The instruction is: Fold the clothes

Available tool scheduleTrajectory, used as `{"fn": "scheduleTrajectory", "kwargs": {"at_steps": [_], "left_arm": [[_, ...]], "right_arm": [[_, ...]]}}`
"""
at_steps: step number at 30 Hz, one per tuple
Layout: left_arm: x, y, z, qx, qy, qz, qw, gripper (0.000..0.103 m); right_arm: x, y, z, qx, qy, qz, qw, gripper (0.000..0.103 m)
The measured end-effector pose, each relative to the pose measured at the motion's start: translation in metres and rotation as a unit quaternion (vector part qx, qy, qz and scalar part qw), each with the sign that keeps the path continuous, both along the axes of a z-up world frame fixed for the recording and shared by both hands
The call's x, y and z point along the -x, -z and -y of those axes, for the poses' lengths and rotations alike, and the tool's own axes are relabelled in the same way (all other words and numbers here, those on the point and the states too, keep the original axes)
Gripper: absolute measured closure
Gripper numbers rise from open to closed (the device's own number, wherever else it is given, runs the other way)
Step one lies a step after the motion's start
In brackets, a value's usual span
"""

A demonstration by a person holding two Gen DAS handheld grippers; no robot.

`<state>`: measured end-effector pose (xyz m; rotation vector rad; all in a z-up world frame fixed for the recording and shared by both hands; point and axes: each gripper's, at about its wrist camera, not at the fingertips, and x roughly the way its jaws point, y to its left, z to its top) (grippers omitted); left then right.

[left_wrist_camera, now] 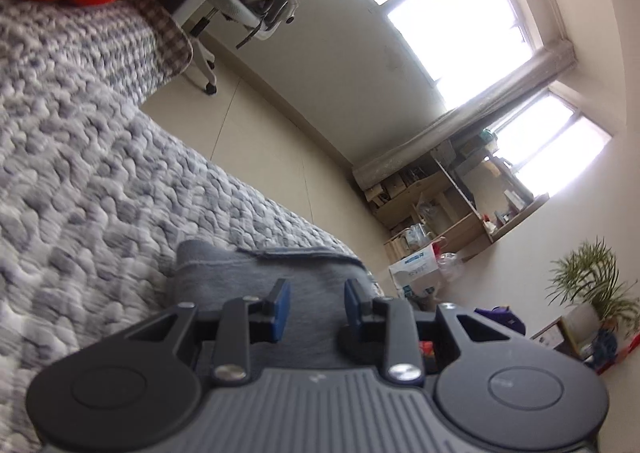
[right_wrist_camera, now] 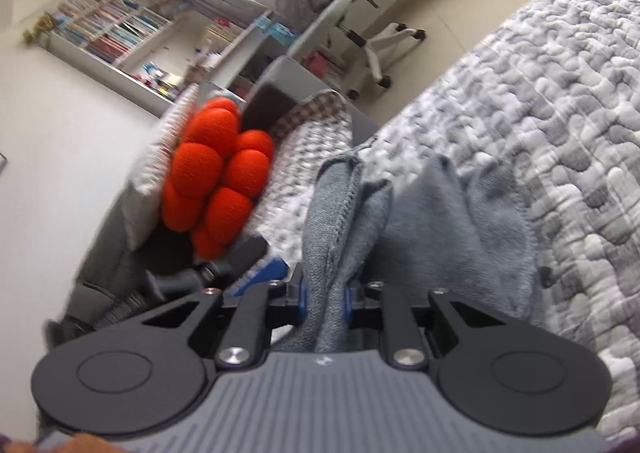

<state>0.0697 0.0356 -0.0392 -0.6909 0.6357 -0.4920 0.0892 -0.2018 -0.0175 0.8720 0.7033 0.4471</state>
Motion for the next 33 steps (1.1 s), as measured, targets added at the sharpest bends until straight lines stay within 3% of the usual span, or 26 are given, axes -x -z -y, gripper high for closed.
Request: {"fn": "scheduleTrajectory", "kwargs": {"at_steps": [8,15,20,23,27,33], "left_arm": [[0.015,-0.001,0.017,-0.058,0.035,0.035,0.9971,0.074],[0.026,0.002,0.037,-0.104,0.072,0.057,0.9903,0.074],[0.023,0.006,0.044,-0.119,0.083,0.055,0.9878,0.074],[0.024,0.004,0.043,-0.12,0.083,0.057,0.9876,0.074],[0.03,-0.001,0.043,-0.121,0.095,0.067,0.9858,0.074],[0.049,-0.011,0.049,-0.14,0.142,0.102,0.9746,0.074]], "right_arm": [[0.002,0.01,0.045,-0.092,0.008,-0.024,0.995,0.084],[0.006,0.019,0.07,-0.105,0.012,-0.042,0.994,0.084],[0.005,0.026,0.065,-0.032,0.01,-0.051,0.998,0.082],[0.008,0.025,0.062,-0.016,0.004,-0.042,0.999,0.078],[0.012,0.015,0.065,0.004,-0.003,-0.031,1.0,0.063],[0.034,-0.015,0.068,0.09,0.0,0.022,0.996,0.061]]}}
